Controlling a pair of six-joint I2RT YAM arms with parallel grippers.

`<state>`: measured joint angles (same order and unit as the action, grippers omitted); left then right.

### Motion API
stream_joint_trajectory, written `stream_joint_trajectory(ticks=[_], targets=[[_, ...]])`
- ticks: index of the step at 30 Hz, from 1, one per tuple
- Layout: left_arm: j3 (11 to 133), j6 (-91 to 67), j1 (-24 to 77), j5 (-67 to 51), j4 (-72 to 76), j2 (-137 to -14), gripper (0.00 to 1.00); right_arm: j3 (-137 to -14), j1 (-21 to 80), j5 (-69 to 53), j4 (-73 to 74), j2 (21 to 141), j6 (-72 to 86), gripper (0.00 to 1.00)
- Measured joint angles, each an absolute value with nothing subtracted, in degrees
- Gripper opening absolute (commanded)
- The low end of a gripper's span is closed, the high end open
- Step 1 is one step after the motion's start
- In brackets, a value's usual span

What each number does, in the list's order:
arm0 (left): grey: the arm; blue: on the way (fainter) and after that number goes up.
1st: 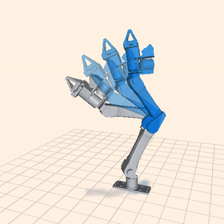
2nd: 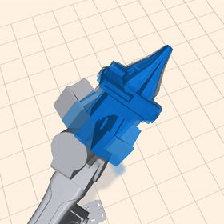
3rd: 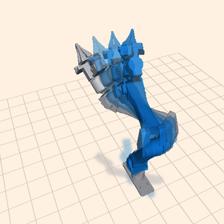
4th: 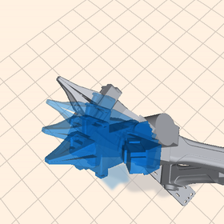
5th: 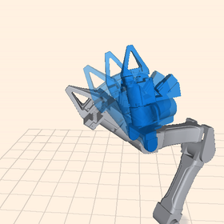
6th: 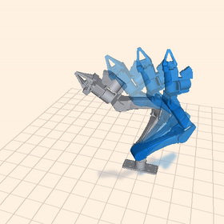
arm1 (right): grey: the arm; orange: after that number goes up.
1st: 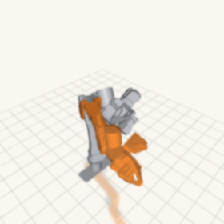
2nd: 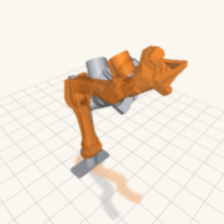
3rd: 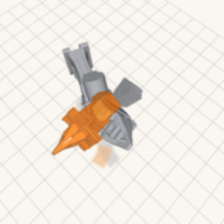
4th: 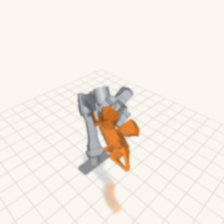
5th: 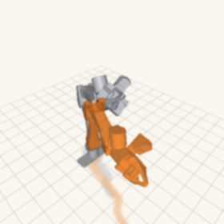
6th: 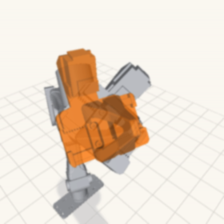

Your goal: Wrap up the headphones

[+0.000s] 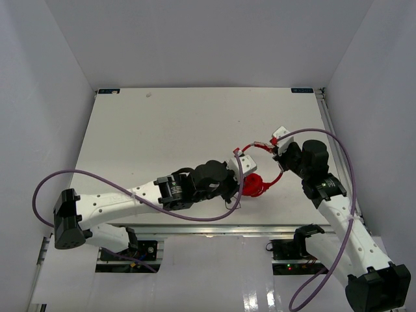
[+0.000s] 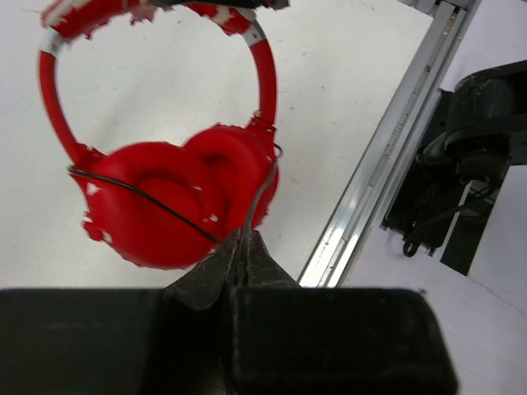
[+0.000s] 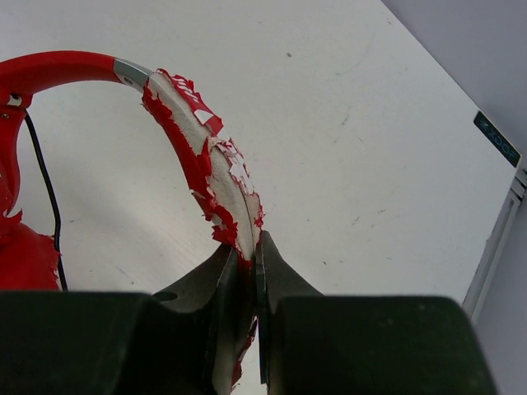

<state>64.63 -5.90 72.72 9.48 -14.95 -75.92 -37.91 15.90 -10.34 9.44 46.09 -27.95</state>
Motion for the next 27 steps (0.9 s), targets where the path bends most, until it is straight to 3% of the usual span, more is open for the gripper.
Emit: stream_joint_trajectory(ticks=[27], targets=[[53.43, -4.93, 62.21, 9.54, -13.36, -67.49, 0.05, -42.47, 15.92, -38.09, 21.81, 42.46, -38.23, 0.08]])
